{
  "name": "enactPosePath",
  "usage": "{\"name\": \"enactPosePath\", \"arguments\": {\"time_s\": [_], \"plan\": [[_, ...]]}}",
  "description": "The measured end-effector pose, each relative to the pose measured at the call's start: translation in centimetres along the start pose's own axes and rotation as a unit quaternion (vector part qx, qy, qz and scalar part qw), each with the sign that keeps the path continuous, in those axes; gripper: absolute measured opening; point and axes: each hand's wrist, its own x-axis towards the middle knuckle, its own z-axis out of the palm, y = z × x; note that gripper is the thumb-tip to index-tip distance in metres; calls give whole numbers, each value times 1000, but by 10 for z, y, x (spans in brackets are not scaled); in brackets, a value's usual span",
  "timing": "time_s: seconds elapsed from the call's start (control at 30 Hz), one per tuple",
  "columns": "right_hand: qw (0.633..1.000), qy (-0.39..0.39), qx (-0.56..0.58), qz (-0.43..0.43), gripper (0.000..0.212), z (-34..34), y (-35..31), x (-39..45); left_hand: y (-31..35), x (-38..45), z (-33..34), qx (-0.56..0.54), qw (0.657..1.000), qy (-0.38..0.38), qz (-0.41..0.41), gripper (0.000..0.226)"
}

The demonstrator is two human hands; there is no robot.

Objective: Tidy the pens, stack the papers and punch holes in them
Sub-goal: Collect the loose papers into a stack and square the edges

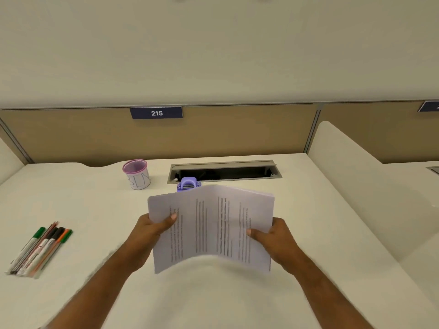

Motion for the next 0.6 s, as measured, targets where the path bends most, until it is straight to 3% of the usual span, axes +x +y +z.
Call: {"name": "enactPosePath", "arguments": {"time_s": [0.1, 0.17, 0.27, 0.37, 0.6], "plan": [[995, 78, 26, -55, 18, 5, -1, -1, 2, -5, 6, -36, 996, 17, 81, 26], [992, 96, 25, -77, 26, 6, 3, -2, -4, -6, 6, -50, 993, 19, 106, 33], [995, 81, 6, -56, 28, 8, 23, -7, -30, -6, 7, -31, 997, 35, 64, 46], [998, 63, 13, -23, 26, 13, 46, -13, -61, -6, 8, 5, 999, 34, 9, 29], [989, 125, 66, -32, 19, 13, 52, -14, -69, -10, 17, -13, 995, 79, 58, 23]]}}
